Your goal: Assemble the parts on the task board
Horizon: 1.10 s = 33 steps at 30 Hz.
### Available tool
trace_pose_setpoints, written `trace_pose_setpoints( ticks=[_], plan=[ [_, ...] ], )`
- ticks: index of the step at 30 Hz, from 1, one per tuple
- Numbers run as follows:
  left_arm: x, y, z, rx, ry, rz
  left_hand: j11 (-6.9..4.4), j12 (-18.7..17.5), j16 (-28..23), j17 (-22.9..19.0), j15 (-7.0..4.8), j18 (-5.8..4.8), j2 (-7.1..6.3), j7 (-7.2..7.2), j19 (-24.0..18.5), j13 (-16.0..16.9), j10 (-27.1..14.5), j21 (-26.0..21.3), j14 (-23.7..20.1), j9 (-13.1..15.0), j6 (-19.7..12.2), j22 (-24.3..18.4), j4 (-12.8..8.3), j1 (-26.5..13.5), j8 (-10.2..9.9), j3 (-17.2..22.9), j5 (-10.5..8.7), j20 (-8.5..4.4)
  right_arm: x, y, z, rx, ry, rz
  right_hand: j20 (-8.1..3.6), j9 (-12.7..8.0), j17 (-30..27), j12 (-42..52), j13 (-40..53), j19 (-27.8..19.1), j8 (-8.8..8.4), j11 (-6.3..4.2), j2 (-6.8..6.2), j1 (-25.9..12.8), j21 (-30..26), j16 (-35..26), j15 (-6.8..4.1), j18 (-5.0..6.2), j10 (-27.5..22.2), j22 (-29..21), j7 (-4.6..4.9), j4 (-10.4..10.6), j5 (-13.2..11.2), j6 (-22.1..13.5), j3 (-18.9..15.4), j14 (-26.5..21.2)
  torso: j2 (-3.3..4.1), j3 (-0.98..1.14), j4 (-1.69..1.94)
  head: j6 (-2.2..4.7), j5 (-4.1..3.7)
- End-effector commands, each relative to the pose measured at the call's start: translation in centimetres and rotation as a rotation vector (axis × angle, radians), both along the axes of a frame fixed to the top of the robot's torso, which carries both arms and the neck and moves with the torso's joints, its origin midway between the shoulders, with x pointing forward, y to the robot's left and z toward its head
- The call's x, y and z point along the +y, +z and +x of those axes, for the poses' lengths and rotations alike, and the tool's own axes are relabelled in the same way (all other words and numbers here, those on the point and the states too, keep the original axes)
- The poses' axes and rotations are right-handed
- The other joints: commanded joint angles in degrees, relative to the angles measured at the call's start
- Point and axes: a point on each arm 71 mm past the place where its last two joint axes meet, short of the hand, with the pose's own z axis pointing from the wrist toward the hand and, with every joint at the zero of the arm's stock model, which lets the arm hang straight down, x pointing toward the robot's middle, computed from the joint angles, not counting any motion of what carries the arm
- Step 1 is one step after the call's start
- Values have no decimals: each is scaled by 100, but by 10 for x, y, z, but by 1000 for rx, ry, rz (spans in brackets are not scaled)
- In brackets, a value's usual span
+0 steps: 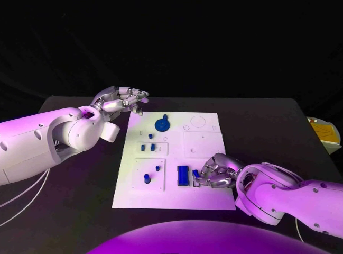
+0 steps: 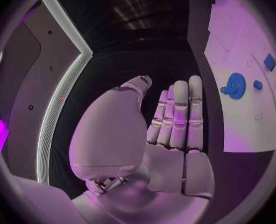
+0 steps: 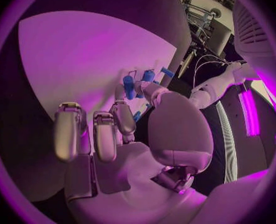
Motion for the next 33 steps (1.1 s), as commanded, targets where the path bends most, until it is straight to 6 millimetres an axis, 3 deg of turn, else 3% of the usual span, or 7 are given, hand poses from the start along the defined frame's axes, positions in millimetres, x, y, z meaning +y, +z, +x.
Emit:
trace_pose_setpoints(
  ticks=[1, 8, 13, 15, 17, 20, 33],
  plan=[
    [-2, 1, -1, 1, -18, -12, -6, 23, 27, -8, 5, 74, -5, -4, 37, 5, -37, -32, -52, -4, -29, -7, 4, 43, 11, -37, 36, 13, 0, -4, -2, 35, 24, -20, -38, -9, 1113, 25, 11, 170, -38, 8, -1, -73, -18, 16, -14, -47, 41, 1157, 39, 40, -37, -3, 4, 511, -1, 0, -1, -4, -2],
    [-2, 1, -1, 2, -17, -11, -6, 23, 27, -8, 5, 74, -5, -4, 37, 5, -37, -32, -52, -4, -29, -7, 4, 43, 11, -37, 36, 13, 1, -4, -2, 33, 30, -22, -36, -12, 1100, 40, 26, 169, -40, 8, 22, -126, -25, 11, -12, -46, 49, 1156, 38, 94, -52, 8, -13, 508, 0, 2, -6, -11, -1],
    [-2, 1, -1, 4, -17, -10, -6, 26, 28, -8, 5, 74, 0, -8, 39, 5, -42, -34, -52, -3, -24, -8, 9, 46, 17, -39, 36, 13, 4, -3, -3, 28, 37, -15, -32, -21, 1100, 48, 42, 169, -48, 10, -1, -214, -32, 11, -10, -45, 56, 1156, 39, 183, -238, 15, -91, 508, 0, 4, -1, -6, -5],
    [-2, 1, 0, 4, -17, -9, -6, 26, 28, -8, 5, 74, 0, -8, 39, 5, -42, -34, -52, -3, -24, -8, 9, 46, 17, -39, 36, 13, 5, -2, -3, 25, 38, -13, -29, -29, 1095, 38, 41, 166, -56, 14, -15, -272, -47, 9, -6, -43, 52, 1153, 42, 265, -479, 21, -169, 507, 0, 5, 0, -9, -4],
    [-2, 1, 0, 5, -17, -9, -6, 26, 28, -8, 5, 74, 0, -8, 39, 5, -42, -34, -52, -3, -24, -8, 9, 46, 17, -39, 36, 13, 5, -2, -3, 23, 39, -12, -27, -34, 1095, 38, 47, 168, -60, 18, -20, -316, -45, 8, -3, -44, 54, 1154, 47, 330, -567, 25, -227, 507, 0, 3, -1, -9, 1],
    [-2, 1, 0, 6, -17, -9, -6, 26, 28, -8, 5, 74, 0, -8, 39, 5, -42, -34, -52, -3, -24, -8, 9, 46, 17, -39, 36, 13, 5, -1, -3, 21, 40, -12, -32, -28, 1098, 46, 66, 169, -55, 15, -83, -412, -50, 9, -7, -44, 62, 1155, 43, 466, 75, 41, -467, 507, -1, 1, -3, -10, 1],
    [-2, 0, 0, 9, -18, -7, -6, 29, 30, -9, 5, 74, -2, -6, 42, 4, -50, -36, -53, -4, -31, -10, 13, 52, 18, -46, 38, 14, -2, -1, -2, 6, 37, -31, -34, -25, 1092, 27, 63, 166, -58, 13, -60, -476, -67, 7, -9, -41, 56, 1152, 38, 605, 75, 39, -679, 506, -2, 2, 1, 1, -4]
  ],
)
